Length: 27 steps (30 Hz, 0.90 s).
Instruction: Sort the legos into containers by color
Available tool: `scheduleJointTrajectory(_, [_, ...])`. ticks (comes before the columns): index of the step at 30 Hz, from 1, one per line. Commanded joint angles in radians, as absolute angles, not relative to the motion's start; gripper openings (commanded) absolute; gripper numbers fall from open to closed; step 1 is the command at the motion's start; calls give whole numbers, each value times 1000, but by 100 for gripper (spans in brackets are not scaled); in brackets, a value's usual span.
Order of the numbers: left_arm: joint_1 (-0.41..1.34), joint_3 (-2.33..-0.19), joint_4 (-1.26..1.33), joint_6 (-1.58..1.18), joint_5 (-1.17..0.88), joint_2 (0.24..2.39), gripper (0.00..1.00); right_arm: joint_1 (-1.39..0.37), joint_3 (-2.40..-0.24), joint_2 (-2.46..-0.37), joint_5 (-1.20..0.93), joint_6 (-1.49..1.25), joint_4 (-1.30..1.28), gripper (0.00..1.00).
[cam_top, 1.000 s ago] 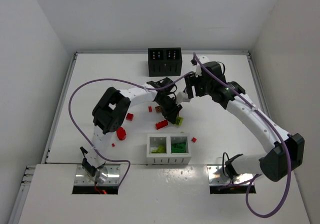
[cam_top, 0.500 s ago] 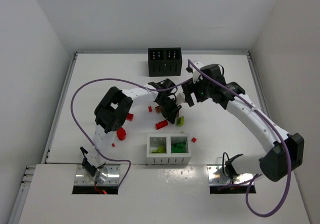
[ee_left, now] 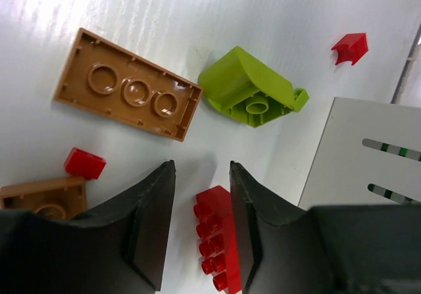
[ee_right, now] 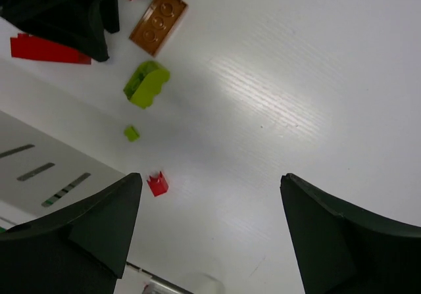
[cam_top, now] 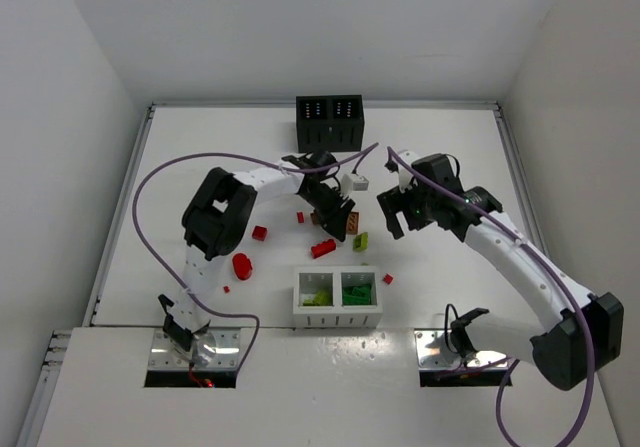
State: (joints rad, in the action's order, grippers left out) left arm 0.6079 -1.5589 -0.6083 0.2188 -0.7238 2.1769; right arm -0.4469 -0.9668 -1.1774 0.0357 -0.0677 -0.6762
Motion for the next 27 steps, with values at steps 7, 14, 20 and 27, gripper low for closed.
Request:
scheduleJointTrajectory(7, [566, -1557, -531, 138, -789, 2079, 45, -442, -946, -1250, -272, -43, -684, 81])
scheduleJointTrajectory(14, [456, -1479, -354, -75, -617, 1942, 47, -442, -965, -1451, -394, -136, -618, 76])
scheduleJointTrajectory(20, [374, -1396, -273, -202, -483, 1835, 53, -442, -1014, -1626, -354, -256, -529, 76])
scheduleJointTrajectory(27, [325, -1332, -273, -202, -442, 1769, 59, -442, -1075, -1793, -331, -325, -457, 76])
